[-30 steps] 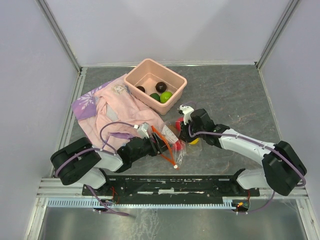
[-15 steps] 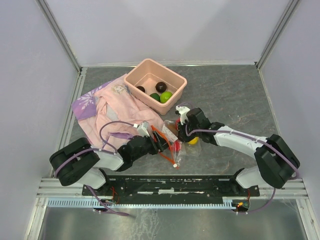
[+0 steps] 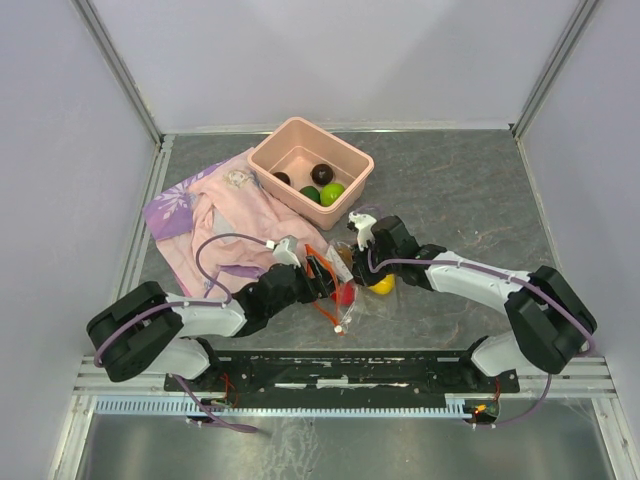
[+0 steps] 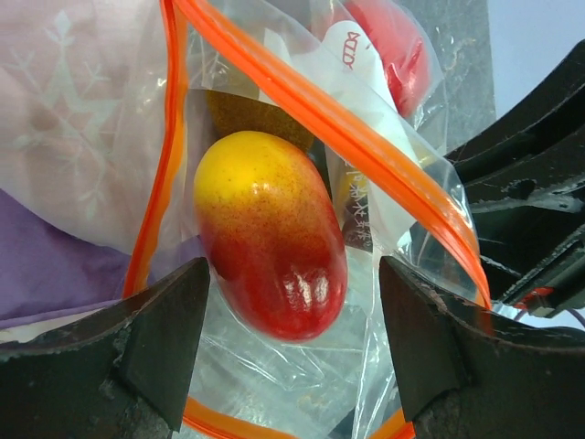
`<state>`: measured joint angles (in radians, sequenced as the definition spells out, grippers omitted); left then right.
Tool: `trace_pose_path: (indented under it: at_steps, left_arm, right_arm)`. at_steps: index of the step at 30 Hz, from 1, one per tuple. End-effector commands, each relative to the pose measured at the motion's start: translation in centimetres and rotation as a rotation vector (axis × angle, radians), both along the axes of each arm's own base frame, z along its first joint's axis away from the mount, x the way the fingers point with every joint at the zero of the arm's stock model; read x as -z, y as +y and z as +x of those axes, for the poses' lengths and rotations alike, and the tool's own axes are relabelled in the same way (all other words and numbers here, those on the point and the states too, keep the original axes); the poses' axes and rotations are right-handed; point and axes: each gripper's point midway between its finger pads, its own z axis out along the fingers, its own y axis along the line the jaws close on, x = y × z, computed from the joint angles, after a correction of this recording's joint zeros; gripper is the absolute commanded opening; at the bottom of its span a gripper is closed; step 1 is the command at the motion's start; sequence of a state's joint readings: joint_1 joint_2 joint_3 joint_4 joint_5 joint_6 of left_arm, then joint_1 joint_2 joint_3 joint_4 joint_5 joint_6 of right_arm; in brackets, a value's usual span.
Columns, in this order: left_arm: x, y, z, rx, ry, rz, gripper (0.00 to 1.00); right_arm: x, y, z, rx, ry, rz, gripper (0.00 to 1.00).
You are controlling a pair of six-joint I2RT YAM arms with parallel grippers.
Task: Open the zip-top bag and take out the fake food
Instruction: Pick up the fake fruit from the zipper food storage bag.
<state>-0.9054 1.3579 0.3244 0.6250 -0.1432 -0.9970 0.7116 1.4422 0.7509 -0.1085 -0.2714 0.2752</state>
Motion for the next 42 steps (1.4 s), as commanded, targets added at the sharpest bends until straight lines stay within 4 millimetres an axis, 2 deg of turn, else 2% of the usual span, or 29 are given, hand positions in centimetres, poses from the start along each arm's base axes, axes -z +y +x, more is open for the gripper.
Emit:
trace_pose_path:
  at_steps: [1,5,11,21,29,34,39,42]
  left_arm:
    - [-1.7,-0.1,1.1,-0.006,-0.079,0.037,0.8]
    - [-1.6,-0.4,1.2,0.004,-0.079,0.052,0.79]
    - [-1.1,-0.6,1.2,0.016,-0.07,0.064,0.77]
    - [0.1,-0.7,1.1,0.025,-0.043,0.103,0.73]
    - [1.1,-1.1,0.6,0.06,-0.014,0.119,0.78]
    - [1.3,-1.1,0.6,0.063,-0.01,0.124,0.78]
    - [1.3,-1.0,0.7,0.057,-0.013,0.125,0.74]
    - [1.2,-0.9,0.6,0.059,-0.017,0.127,0.65]
  right_arm:
    - [-1.8,1.9,0.9,-0.015,-0.031,0.083,0.22]
    - [-1.9,2.4,1.0,-0.017,-0.023,0.101,0.23]
    - [-0.9,2.9,1.1,-0.014,0.008,0.108,0.23]
    - [-0.1,3.3,1.1,-0.009,0.029,0.119,0.16]
    - [0.4,4.1,0.9,-0.009,0.063,0.16,0.11]
    - [0.8,4.3,0.8,-0.009,0.076,0.168,0.1]
    - [0.9,4.1,0.7,-0.005,0.074,0.164,0.1]
    - [1.1,3.8,0.6,-0.001,0.073,0.157,0.1]
